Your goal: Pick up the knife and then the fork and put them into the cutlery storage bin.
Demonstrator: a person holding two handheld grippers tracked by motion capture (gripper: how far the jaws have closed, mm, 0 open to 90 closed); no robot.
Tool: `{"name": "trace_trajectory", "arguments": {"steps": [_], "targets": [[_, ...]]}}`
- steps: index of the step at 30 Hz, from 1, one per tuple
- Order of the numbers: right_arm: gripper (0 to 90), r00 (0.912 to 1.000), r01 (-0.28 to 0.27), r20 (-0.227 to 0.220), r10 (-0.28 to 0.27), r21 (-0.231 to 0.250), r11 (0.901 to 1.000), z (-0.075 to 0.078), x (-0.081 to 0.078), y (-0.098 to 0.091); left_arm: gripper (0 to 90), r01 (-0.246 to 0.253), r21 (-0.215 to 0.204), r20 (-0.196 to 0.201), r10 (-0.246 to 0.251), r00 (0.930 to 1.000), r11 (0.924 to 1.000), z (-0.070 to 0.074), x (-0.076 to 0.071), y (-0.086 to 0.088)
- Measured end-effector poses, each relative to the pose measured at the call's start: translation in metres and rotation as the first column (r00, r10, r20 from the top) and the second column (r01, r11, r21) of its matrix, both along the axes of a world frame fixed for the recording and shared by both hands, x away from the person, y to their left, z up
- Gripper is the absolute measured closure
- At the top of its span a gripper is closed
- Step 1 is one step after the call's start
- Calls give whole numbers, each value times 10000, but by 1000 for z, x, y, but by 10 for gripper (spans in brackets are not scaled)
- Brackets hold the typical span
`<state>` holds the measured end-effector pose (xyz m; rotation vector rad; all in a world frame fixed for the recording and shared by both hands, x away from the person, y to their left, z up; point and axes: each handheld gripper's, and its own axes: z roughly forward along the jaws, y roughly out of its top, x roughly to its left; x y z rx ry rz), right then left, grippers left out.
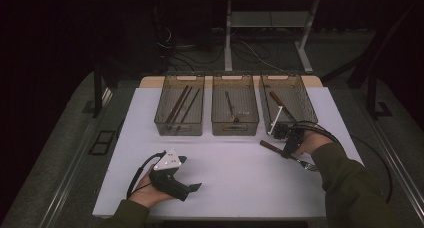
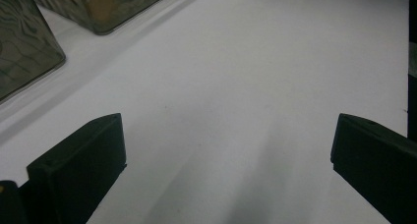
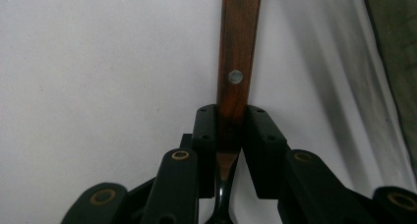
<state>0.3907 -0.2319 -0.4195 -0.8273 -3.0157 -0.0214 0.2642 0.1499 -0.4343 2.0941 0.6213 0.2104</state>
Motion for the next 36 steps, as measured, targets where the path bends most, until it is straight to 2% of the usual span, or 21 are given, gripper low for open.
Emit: {"name": "trace_trajectory", "arguments": {"steps": [3,8,10,13,15,18,20,24,29,35,36], "targets": [[765,9999,5,-143,-7,-95,10000,0,2,2,0,15,15,15,-15,10000,10000,0,0,0],[769,9999,86,-72,-84,204,9998,1,1,-3,0,25,7,11,-25,10000,10000,0,0,0],[769,9997,177,143,-185,526,9985,3,1,-7,0,33,16,11,-33,10000,10000,0,0,0],[769,9984,420,331,-465,1251,9913,8,0,-16,0,15,22,-7,-15,10000,10000,0,0,0],[769,9967,568,465,-660,1764,9827,13,-1,-23,0,16,16,-14,-16,10000,10000,0,0,0],[770,9932,648,776,-872,2548,9648,18,-3,-32,0,12,18,-11,-12,10000,10000,0,0,0],[770,9895,763,939,-1096,3046,9494,21,-5,-38,0,-3,20,-12,3,10000,10000,0,0,0],[770,9803,998,1152,-1603,4116,9059,26,-9,-51,0,-5,16,-22,5,10000,10000,0,0,0],[770,9694,1126,1276,-2097,5278,8418,29,-15,-68,0,-12,13,-22,12,10000,10000,0,0,0],[770,9468,1124,1659,-2759,6328,7661,31,-23,-82,0,-36,11,-34,36,10000,10000,0,0,0],[769,9409,1132,1721,-2917,6520,7497,31,-25,-83,0,-44,6,-41,44,10000,10000,0,0,0]]}}
